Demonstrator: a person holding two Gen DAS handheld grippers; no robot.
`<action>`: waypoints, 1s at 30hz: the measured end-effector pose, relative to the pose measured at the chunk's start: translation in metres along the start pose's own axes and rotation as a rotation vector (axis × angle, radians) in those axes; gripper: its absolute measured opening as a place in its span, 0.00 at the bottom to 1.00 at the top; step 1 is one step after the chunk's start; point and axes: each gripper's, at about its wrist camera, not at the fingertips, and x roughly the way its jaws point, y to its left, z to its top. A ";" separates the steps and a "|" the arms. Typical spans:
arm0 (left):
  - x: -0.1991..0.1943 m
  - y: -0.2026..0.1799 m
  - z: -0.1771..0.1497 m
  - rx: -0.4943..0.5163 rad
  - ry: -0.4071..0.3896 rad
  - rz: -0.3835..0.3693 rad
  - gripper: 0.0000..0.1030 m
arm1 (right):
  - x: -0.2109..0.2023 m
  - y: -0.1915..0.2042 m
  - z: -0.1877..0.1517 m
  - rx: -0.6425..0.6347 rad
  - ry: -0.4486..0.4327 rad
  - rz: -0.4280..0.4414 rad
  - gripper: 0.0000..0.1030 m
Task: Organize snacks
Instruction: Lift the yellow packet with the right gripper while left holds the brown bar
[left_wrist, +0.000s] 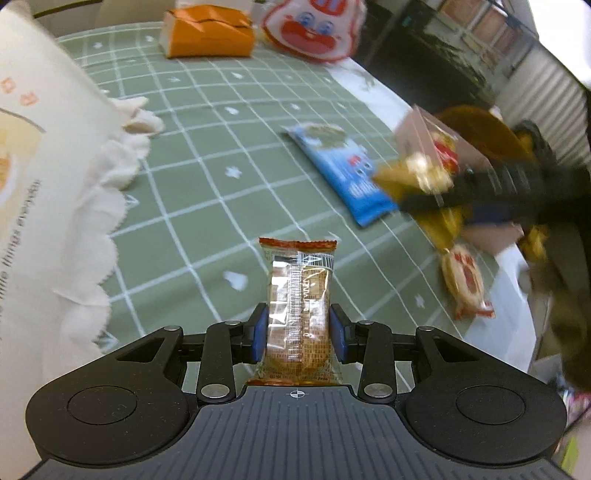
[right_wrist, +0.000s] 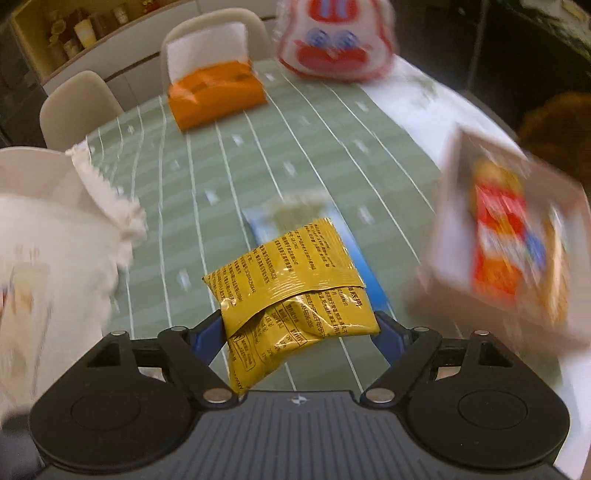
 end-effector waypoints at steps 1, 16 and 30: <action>0.001 -0.005 -0.001 0.014 0.006 -0.002 0.39 | -0.004 -0.007 -0.014 0.003 0.003 -0.003 0.81; 0.027 -0.071 -0.008 0.119 0.067 -0.068 0.39 | -0.028 -0.068 -0.130 0.055 0.057 -0.037 0.83; 0.035 -0.077 -0.011 0.149 0.083 -0.053 0.39 | -0.057 -0.096 -0.141 0.171 -0.006 -0.111 0.83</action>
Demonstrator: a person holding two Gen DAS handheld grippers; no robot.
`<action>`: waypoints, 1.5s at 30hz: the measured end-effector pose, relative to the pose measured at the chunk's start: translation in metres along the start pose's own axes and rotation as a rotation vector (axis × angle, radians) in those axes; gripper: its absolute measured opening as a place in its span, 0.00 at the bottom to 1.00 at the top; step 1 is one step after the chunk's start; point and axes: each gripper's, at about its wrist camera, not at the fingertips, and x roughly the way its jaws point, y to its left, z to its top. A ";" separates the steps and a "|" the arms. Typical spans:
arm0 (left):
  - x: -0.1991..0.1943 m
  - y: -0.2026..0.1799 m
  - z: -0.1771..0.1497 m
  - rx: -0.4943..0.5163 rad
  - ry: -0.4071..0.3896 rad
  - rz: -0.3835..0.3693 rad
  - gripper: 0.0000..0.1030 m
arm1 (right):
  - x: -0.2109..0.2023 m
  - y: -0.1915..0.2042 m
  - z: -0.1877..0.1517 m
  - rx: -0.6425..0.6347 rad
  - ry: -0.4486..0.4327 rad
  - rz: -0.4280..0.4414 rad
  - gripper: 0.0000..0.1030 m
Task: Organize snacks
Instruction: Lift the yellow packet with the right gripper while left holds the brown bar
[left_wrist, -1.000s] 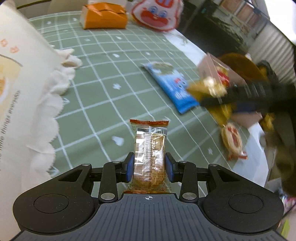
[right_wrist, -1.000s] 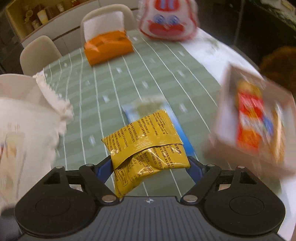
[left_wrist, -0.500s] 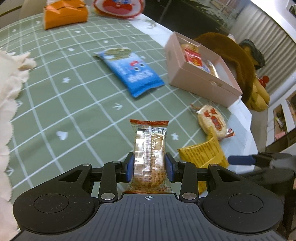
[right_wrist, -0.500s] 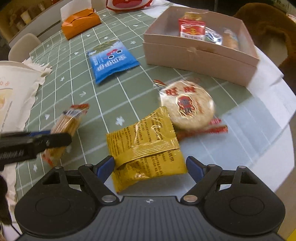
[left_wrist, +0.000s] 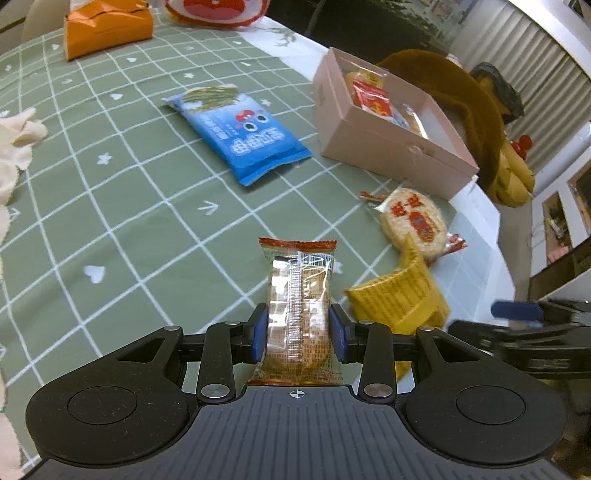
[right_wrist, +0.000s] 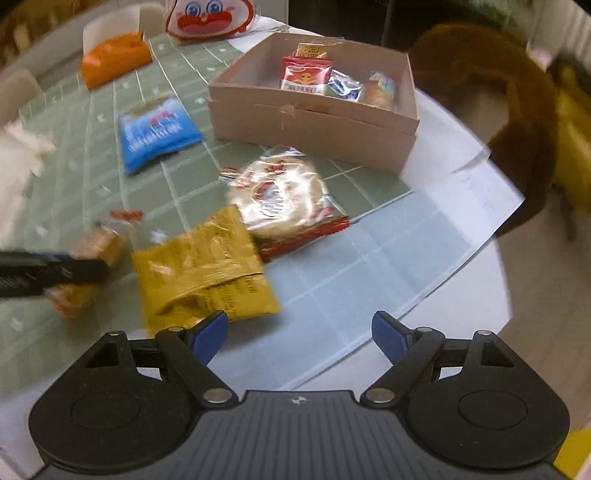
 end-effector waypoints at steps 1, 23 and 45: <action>-0.001 0.001 0.000 0.001 -0.004 0.011 0.39 | -0.002 0.000 0.001 0.036 0.015 0.056 0.83; -0.021 0.031 -0.002 -0.031 -0.056 0.073 0.39 | 0.060 0.085 0.035 -0.058 0.062 0.059 0.84; -0.017 0.020 -0.012 0.007 -0.017 0.079 0.39 | 0.034 0.064 0.029 -0.172 -0.042 0.080 0.83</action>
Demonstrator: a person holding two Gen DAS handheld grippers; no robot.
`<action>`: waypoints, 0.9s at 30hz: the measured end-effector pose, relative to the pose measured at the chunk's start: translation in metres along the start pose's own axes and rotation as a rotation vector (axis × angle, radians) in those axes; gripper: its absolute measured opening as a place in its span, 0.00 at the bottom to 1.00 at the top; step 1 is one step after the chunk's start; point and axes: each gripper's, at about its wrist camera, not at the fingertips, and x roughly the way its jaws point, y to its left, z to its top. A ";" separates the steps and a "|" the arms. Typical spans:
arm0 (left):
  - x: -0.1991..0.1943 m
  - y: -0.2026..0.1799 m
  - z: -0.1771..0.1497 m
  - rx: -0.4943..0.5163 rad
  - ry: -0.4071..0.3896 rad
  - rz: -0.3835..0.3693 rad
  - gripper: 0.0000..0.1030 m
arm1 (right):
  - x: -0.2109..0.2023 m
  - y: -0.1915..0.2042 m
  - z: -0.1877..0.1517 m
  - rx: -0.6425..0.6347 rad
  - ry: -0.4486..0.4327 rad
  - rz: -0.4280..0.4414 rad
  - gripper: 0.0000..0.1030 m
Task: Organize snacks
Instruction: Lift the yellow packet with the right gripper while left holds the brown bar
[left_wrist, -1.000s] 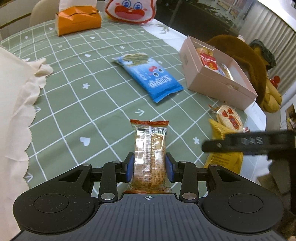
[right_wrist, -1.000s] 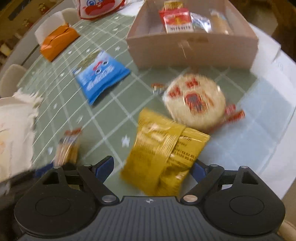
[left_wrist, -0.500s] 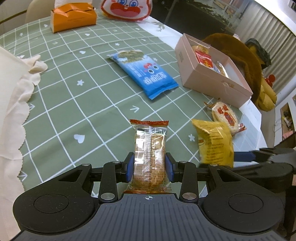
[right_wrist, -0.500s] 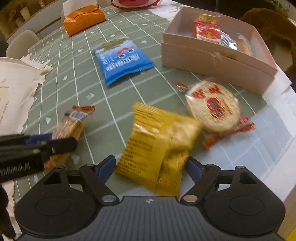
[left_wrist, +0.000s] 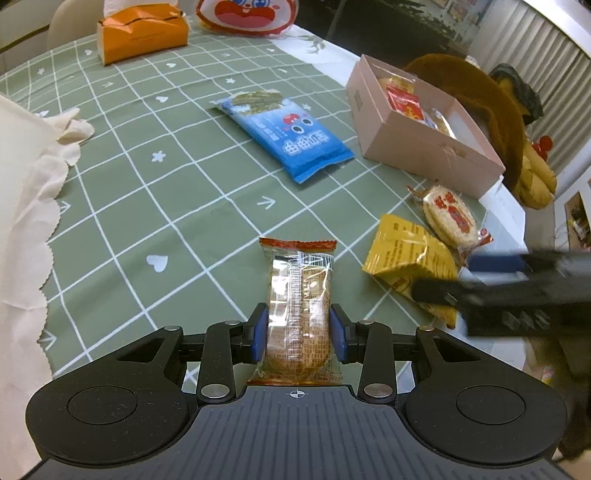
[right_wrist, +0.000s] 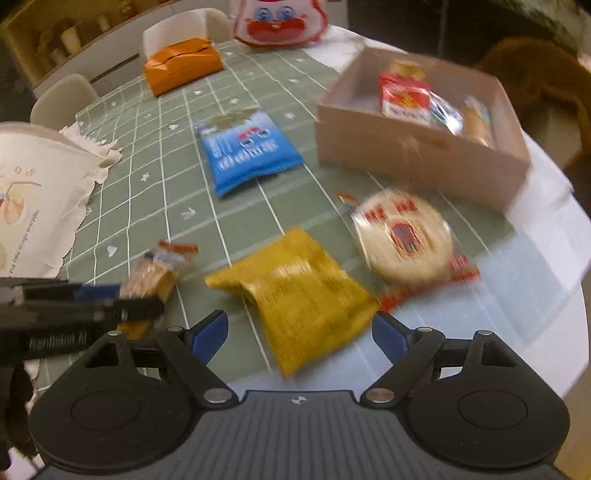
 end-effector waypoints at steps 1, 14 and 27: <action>-0.001 -0.001 -0.001 0.004 0.000 0.002 0.39 | 0.007 0.002 0.005 -0.009 0.003 -0.002 0.83; -0.002 -0.002 -0.001 -0.001 -0.002 0.013 0.39 | 0.010 -0.004 -0.011 0.123 0.093 0.116 0.84; -0.005 -0.007 -0.003 0.027 -0.010 0.013 0.39 | 0.026 0.001 0.005 0.179 0.057 -0.009 0.84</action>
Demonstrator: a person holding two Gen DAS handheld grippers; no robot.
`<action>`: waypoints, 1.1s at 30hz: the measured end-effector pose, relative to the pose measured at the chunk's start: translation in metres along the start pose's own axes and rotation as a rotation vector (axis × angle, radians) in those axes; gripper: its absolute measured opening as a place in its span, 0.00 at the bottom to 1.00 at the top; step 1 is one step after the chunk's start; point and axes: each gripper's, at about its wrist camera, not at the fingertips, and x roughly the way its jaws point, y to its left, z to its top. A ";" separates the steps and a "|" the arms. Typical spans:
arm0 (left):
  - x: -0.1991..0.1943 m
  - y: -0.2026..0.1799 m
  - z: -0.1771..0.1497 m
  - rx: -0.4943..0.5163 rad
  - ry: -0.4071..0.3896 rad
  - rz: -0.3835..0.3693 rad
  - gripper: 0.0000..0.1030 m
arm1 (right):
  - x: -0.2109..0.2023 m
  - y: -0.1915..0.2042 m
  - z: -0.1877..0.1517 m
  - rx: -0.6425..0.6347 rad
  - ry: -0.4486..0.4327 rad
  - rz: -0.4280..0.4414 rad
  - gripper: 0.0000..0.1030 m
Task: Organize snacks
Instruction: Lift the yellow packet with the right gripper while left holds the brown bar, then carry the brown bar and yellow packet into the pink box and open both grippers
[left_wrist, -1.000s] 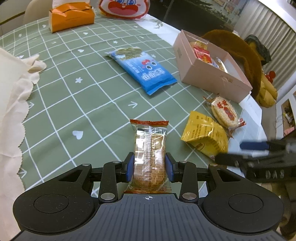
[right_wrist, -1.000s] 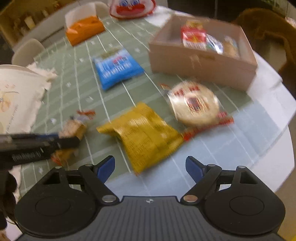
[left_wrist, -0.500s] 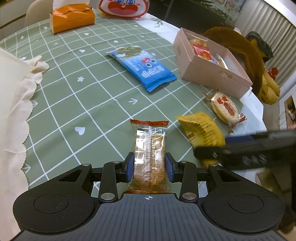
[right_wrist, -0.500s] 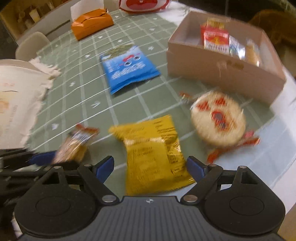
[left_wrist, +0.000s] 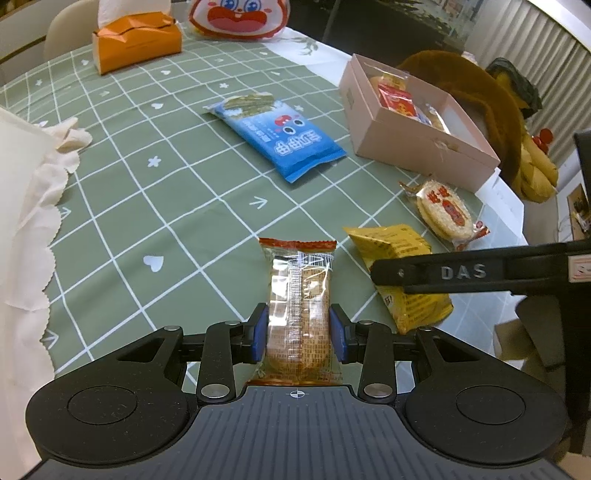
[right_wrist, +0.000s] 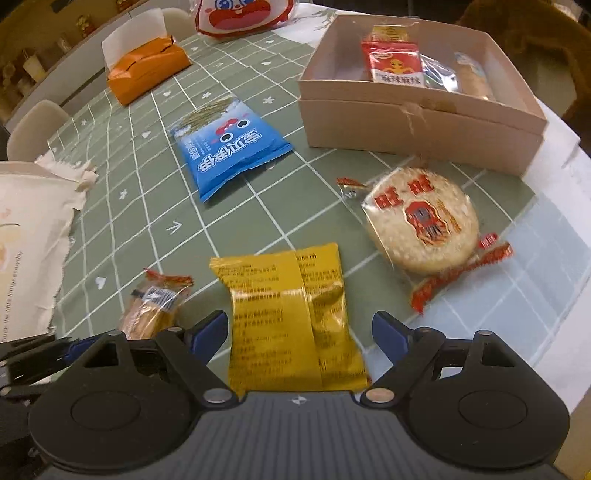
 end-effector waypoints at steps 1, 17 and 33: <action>0.000 0.000 0.000 0.000 0.000 -0.002 0.39 | 0.000 0.000 0.001 -0.005 0.003 -0.001 0.84; -0.101 -0.066 0.156 0.125 -0.388 -0.180 0.39 | -0.198 -0.056 0.109 -0.027 -0.405 0.013 0.56; 0.108 -0.104 0.264 -0.025 -0.033 -0.262 0.40 | -0.081 -0.155 0.203 0.129 -0.230 0.054 0.60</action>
